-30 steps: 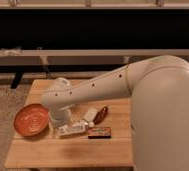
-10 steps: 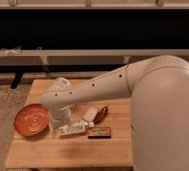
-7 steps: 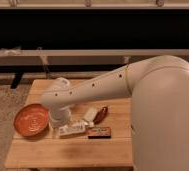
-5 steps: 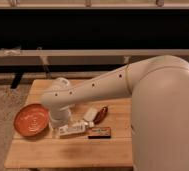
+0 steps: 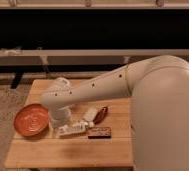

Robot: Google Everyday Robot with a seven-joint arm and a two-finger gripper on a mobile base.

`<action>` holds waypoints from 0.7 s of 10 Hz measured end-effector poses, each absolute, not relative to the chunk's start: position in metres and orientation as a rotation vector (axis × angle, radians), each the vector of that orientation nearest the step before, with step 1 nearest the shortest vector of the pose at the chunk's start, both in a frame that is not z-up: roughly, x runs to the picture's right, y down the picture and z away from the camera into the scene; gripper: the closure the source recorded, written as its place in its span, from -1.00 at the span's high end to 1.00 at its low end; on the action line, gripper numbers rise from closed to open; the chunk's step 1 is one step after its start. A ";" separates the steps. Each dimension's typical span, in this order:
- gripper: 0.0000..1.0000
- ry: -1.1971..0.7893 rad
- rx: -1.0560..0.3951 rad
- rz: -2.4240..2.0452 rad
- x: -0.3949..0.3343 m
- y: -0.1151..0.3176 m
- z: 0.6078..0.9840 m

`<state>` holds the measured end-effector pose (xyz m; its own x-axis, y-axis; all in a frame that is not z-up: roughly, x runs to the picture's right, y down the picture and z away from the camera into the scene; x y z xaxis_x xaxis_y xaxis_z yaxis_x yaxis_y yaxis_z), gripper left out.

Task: Wipe the white sponge on the table

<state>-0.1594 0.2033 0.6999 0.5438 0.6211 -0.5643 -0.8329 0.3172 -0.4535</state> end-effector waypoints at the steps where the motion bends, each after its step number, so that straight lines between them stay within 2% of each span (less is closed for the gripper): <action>1: 0.30 0.324 -0.781 0.981 -0.159 0.201 0.704; 4: 0.30 0.368 -0.761 1.008 -0.140 0.182 0.737; 7: 0.30 0.405 -0.733 1.056 -0.102 0.142 0.784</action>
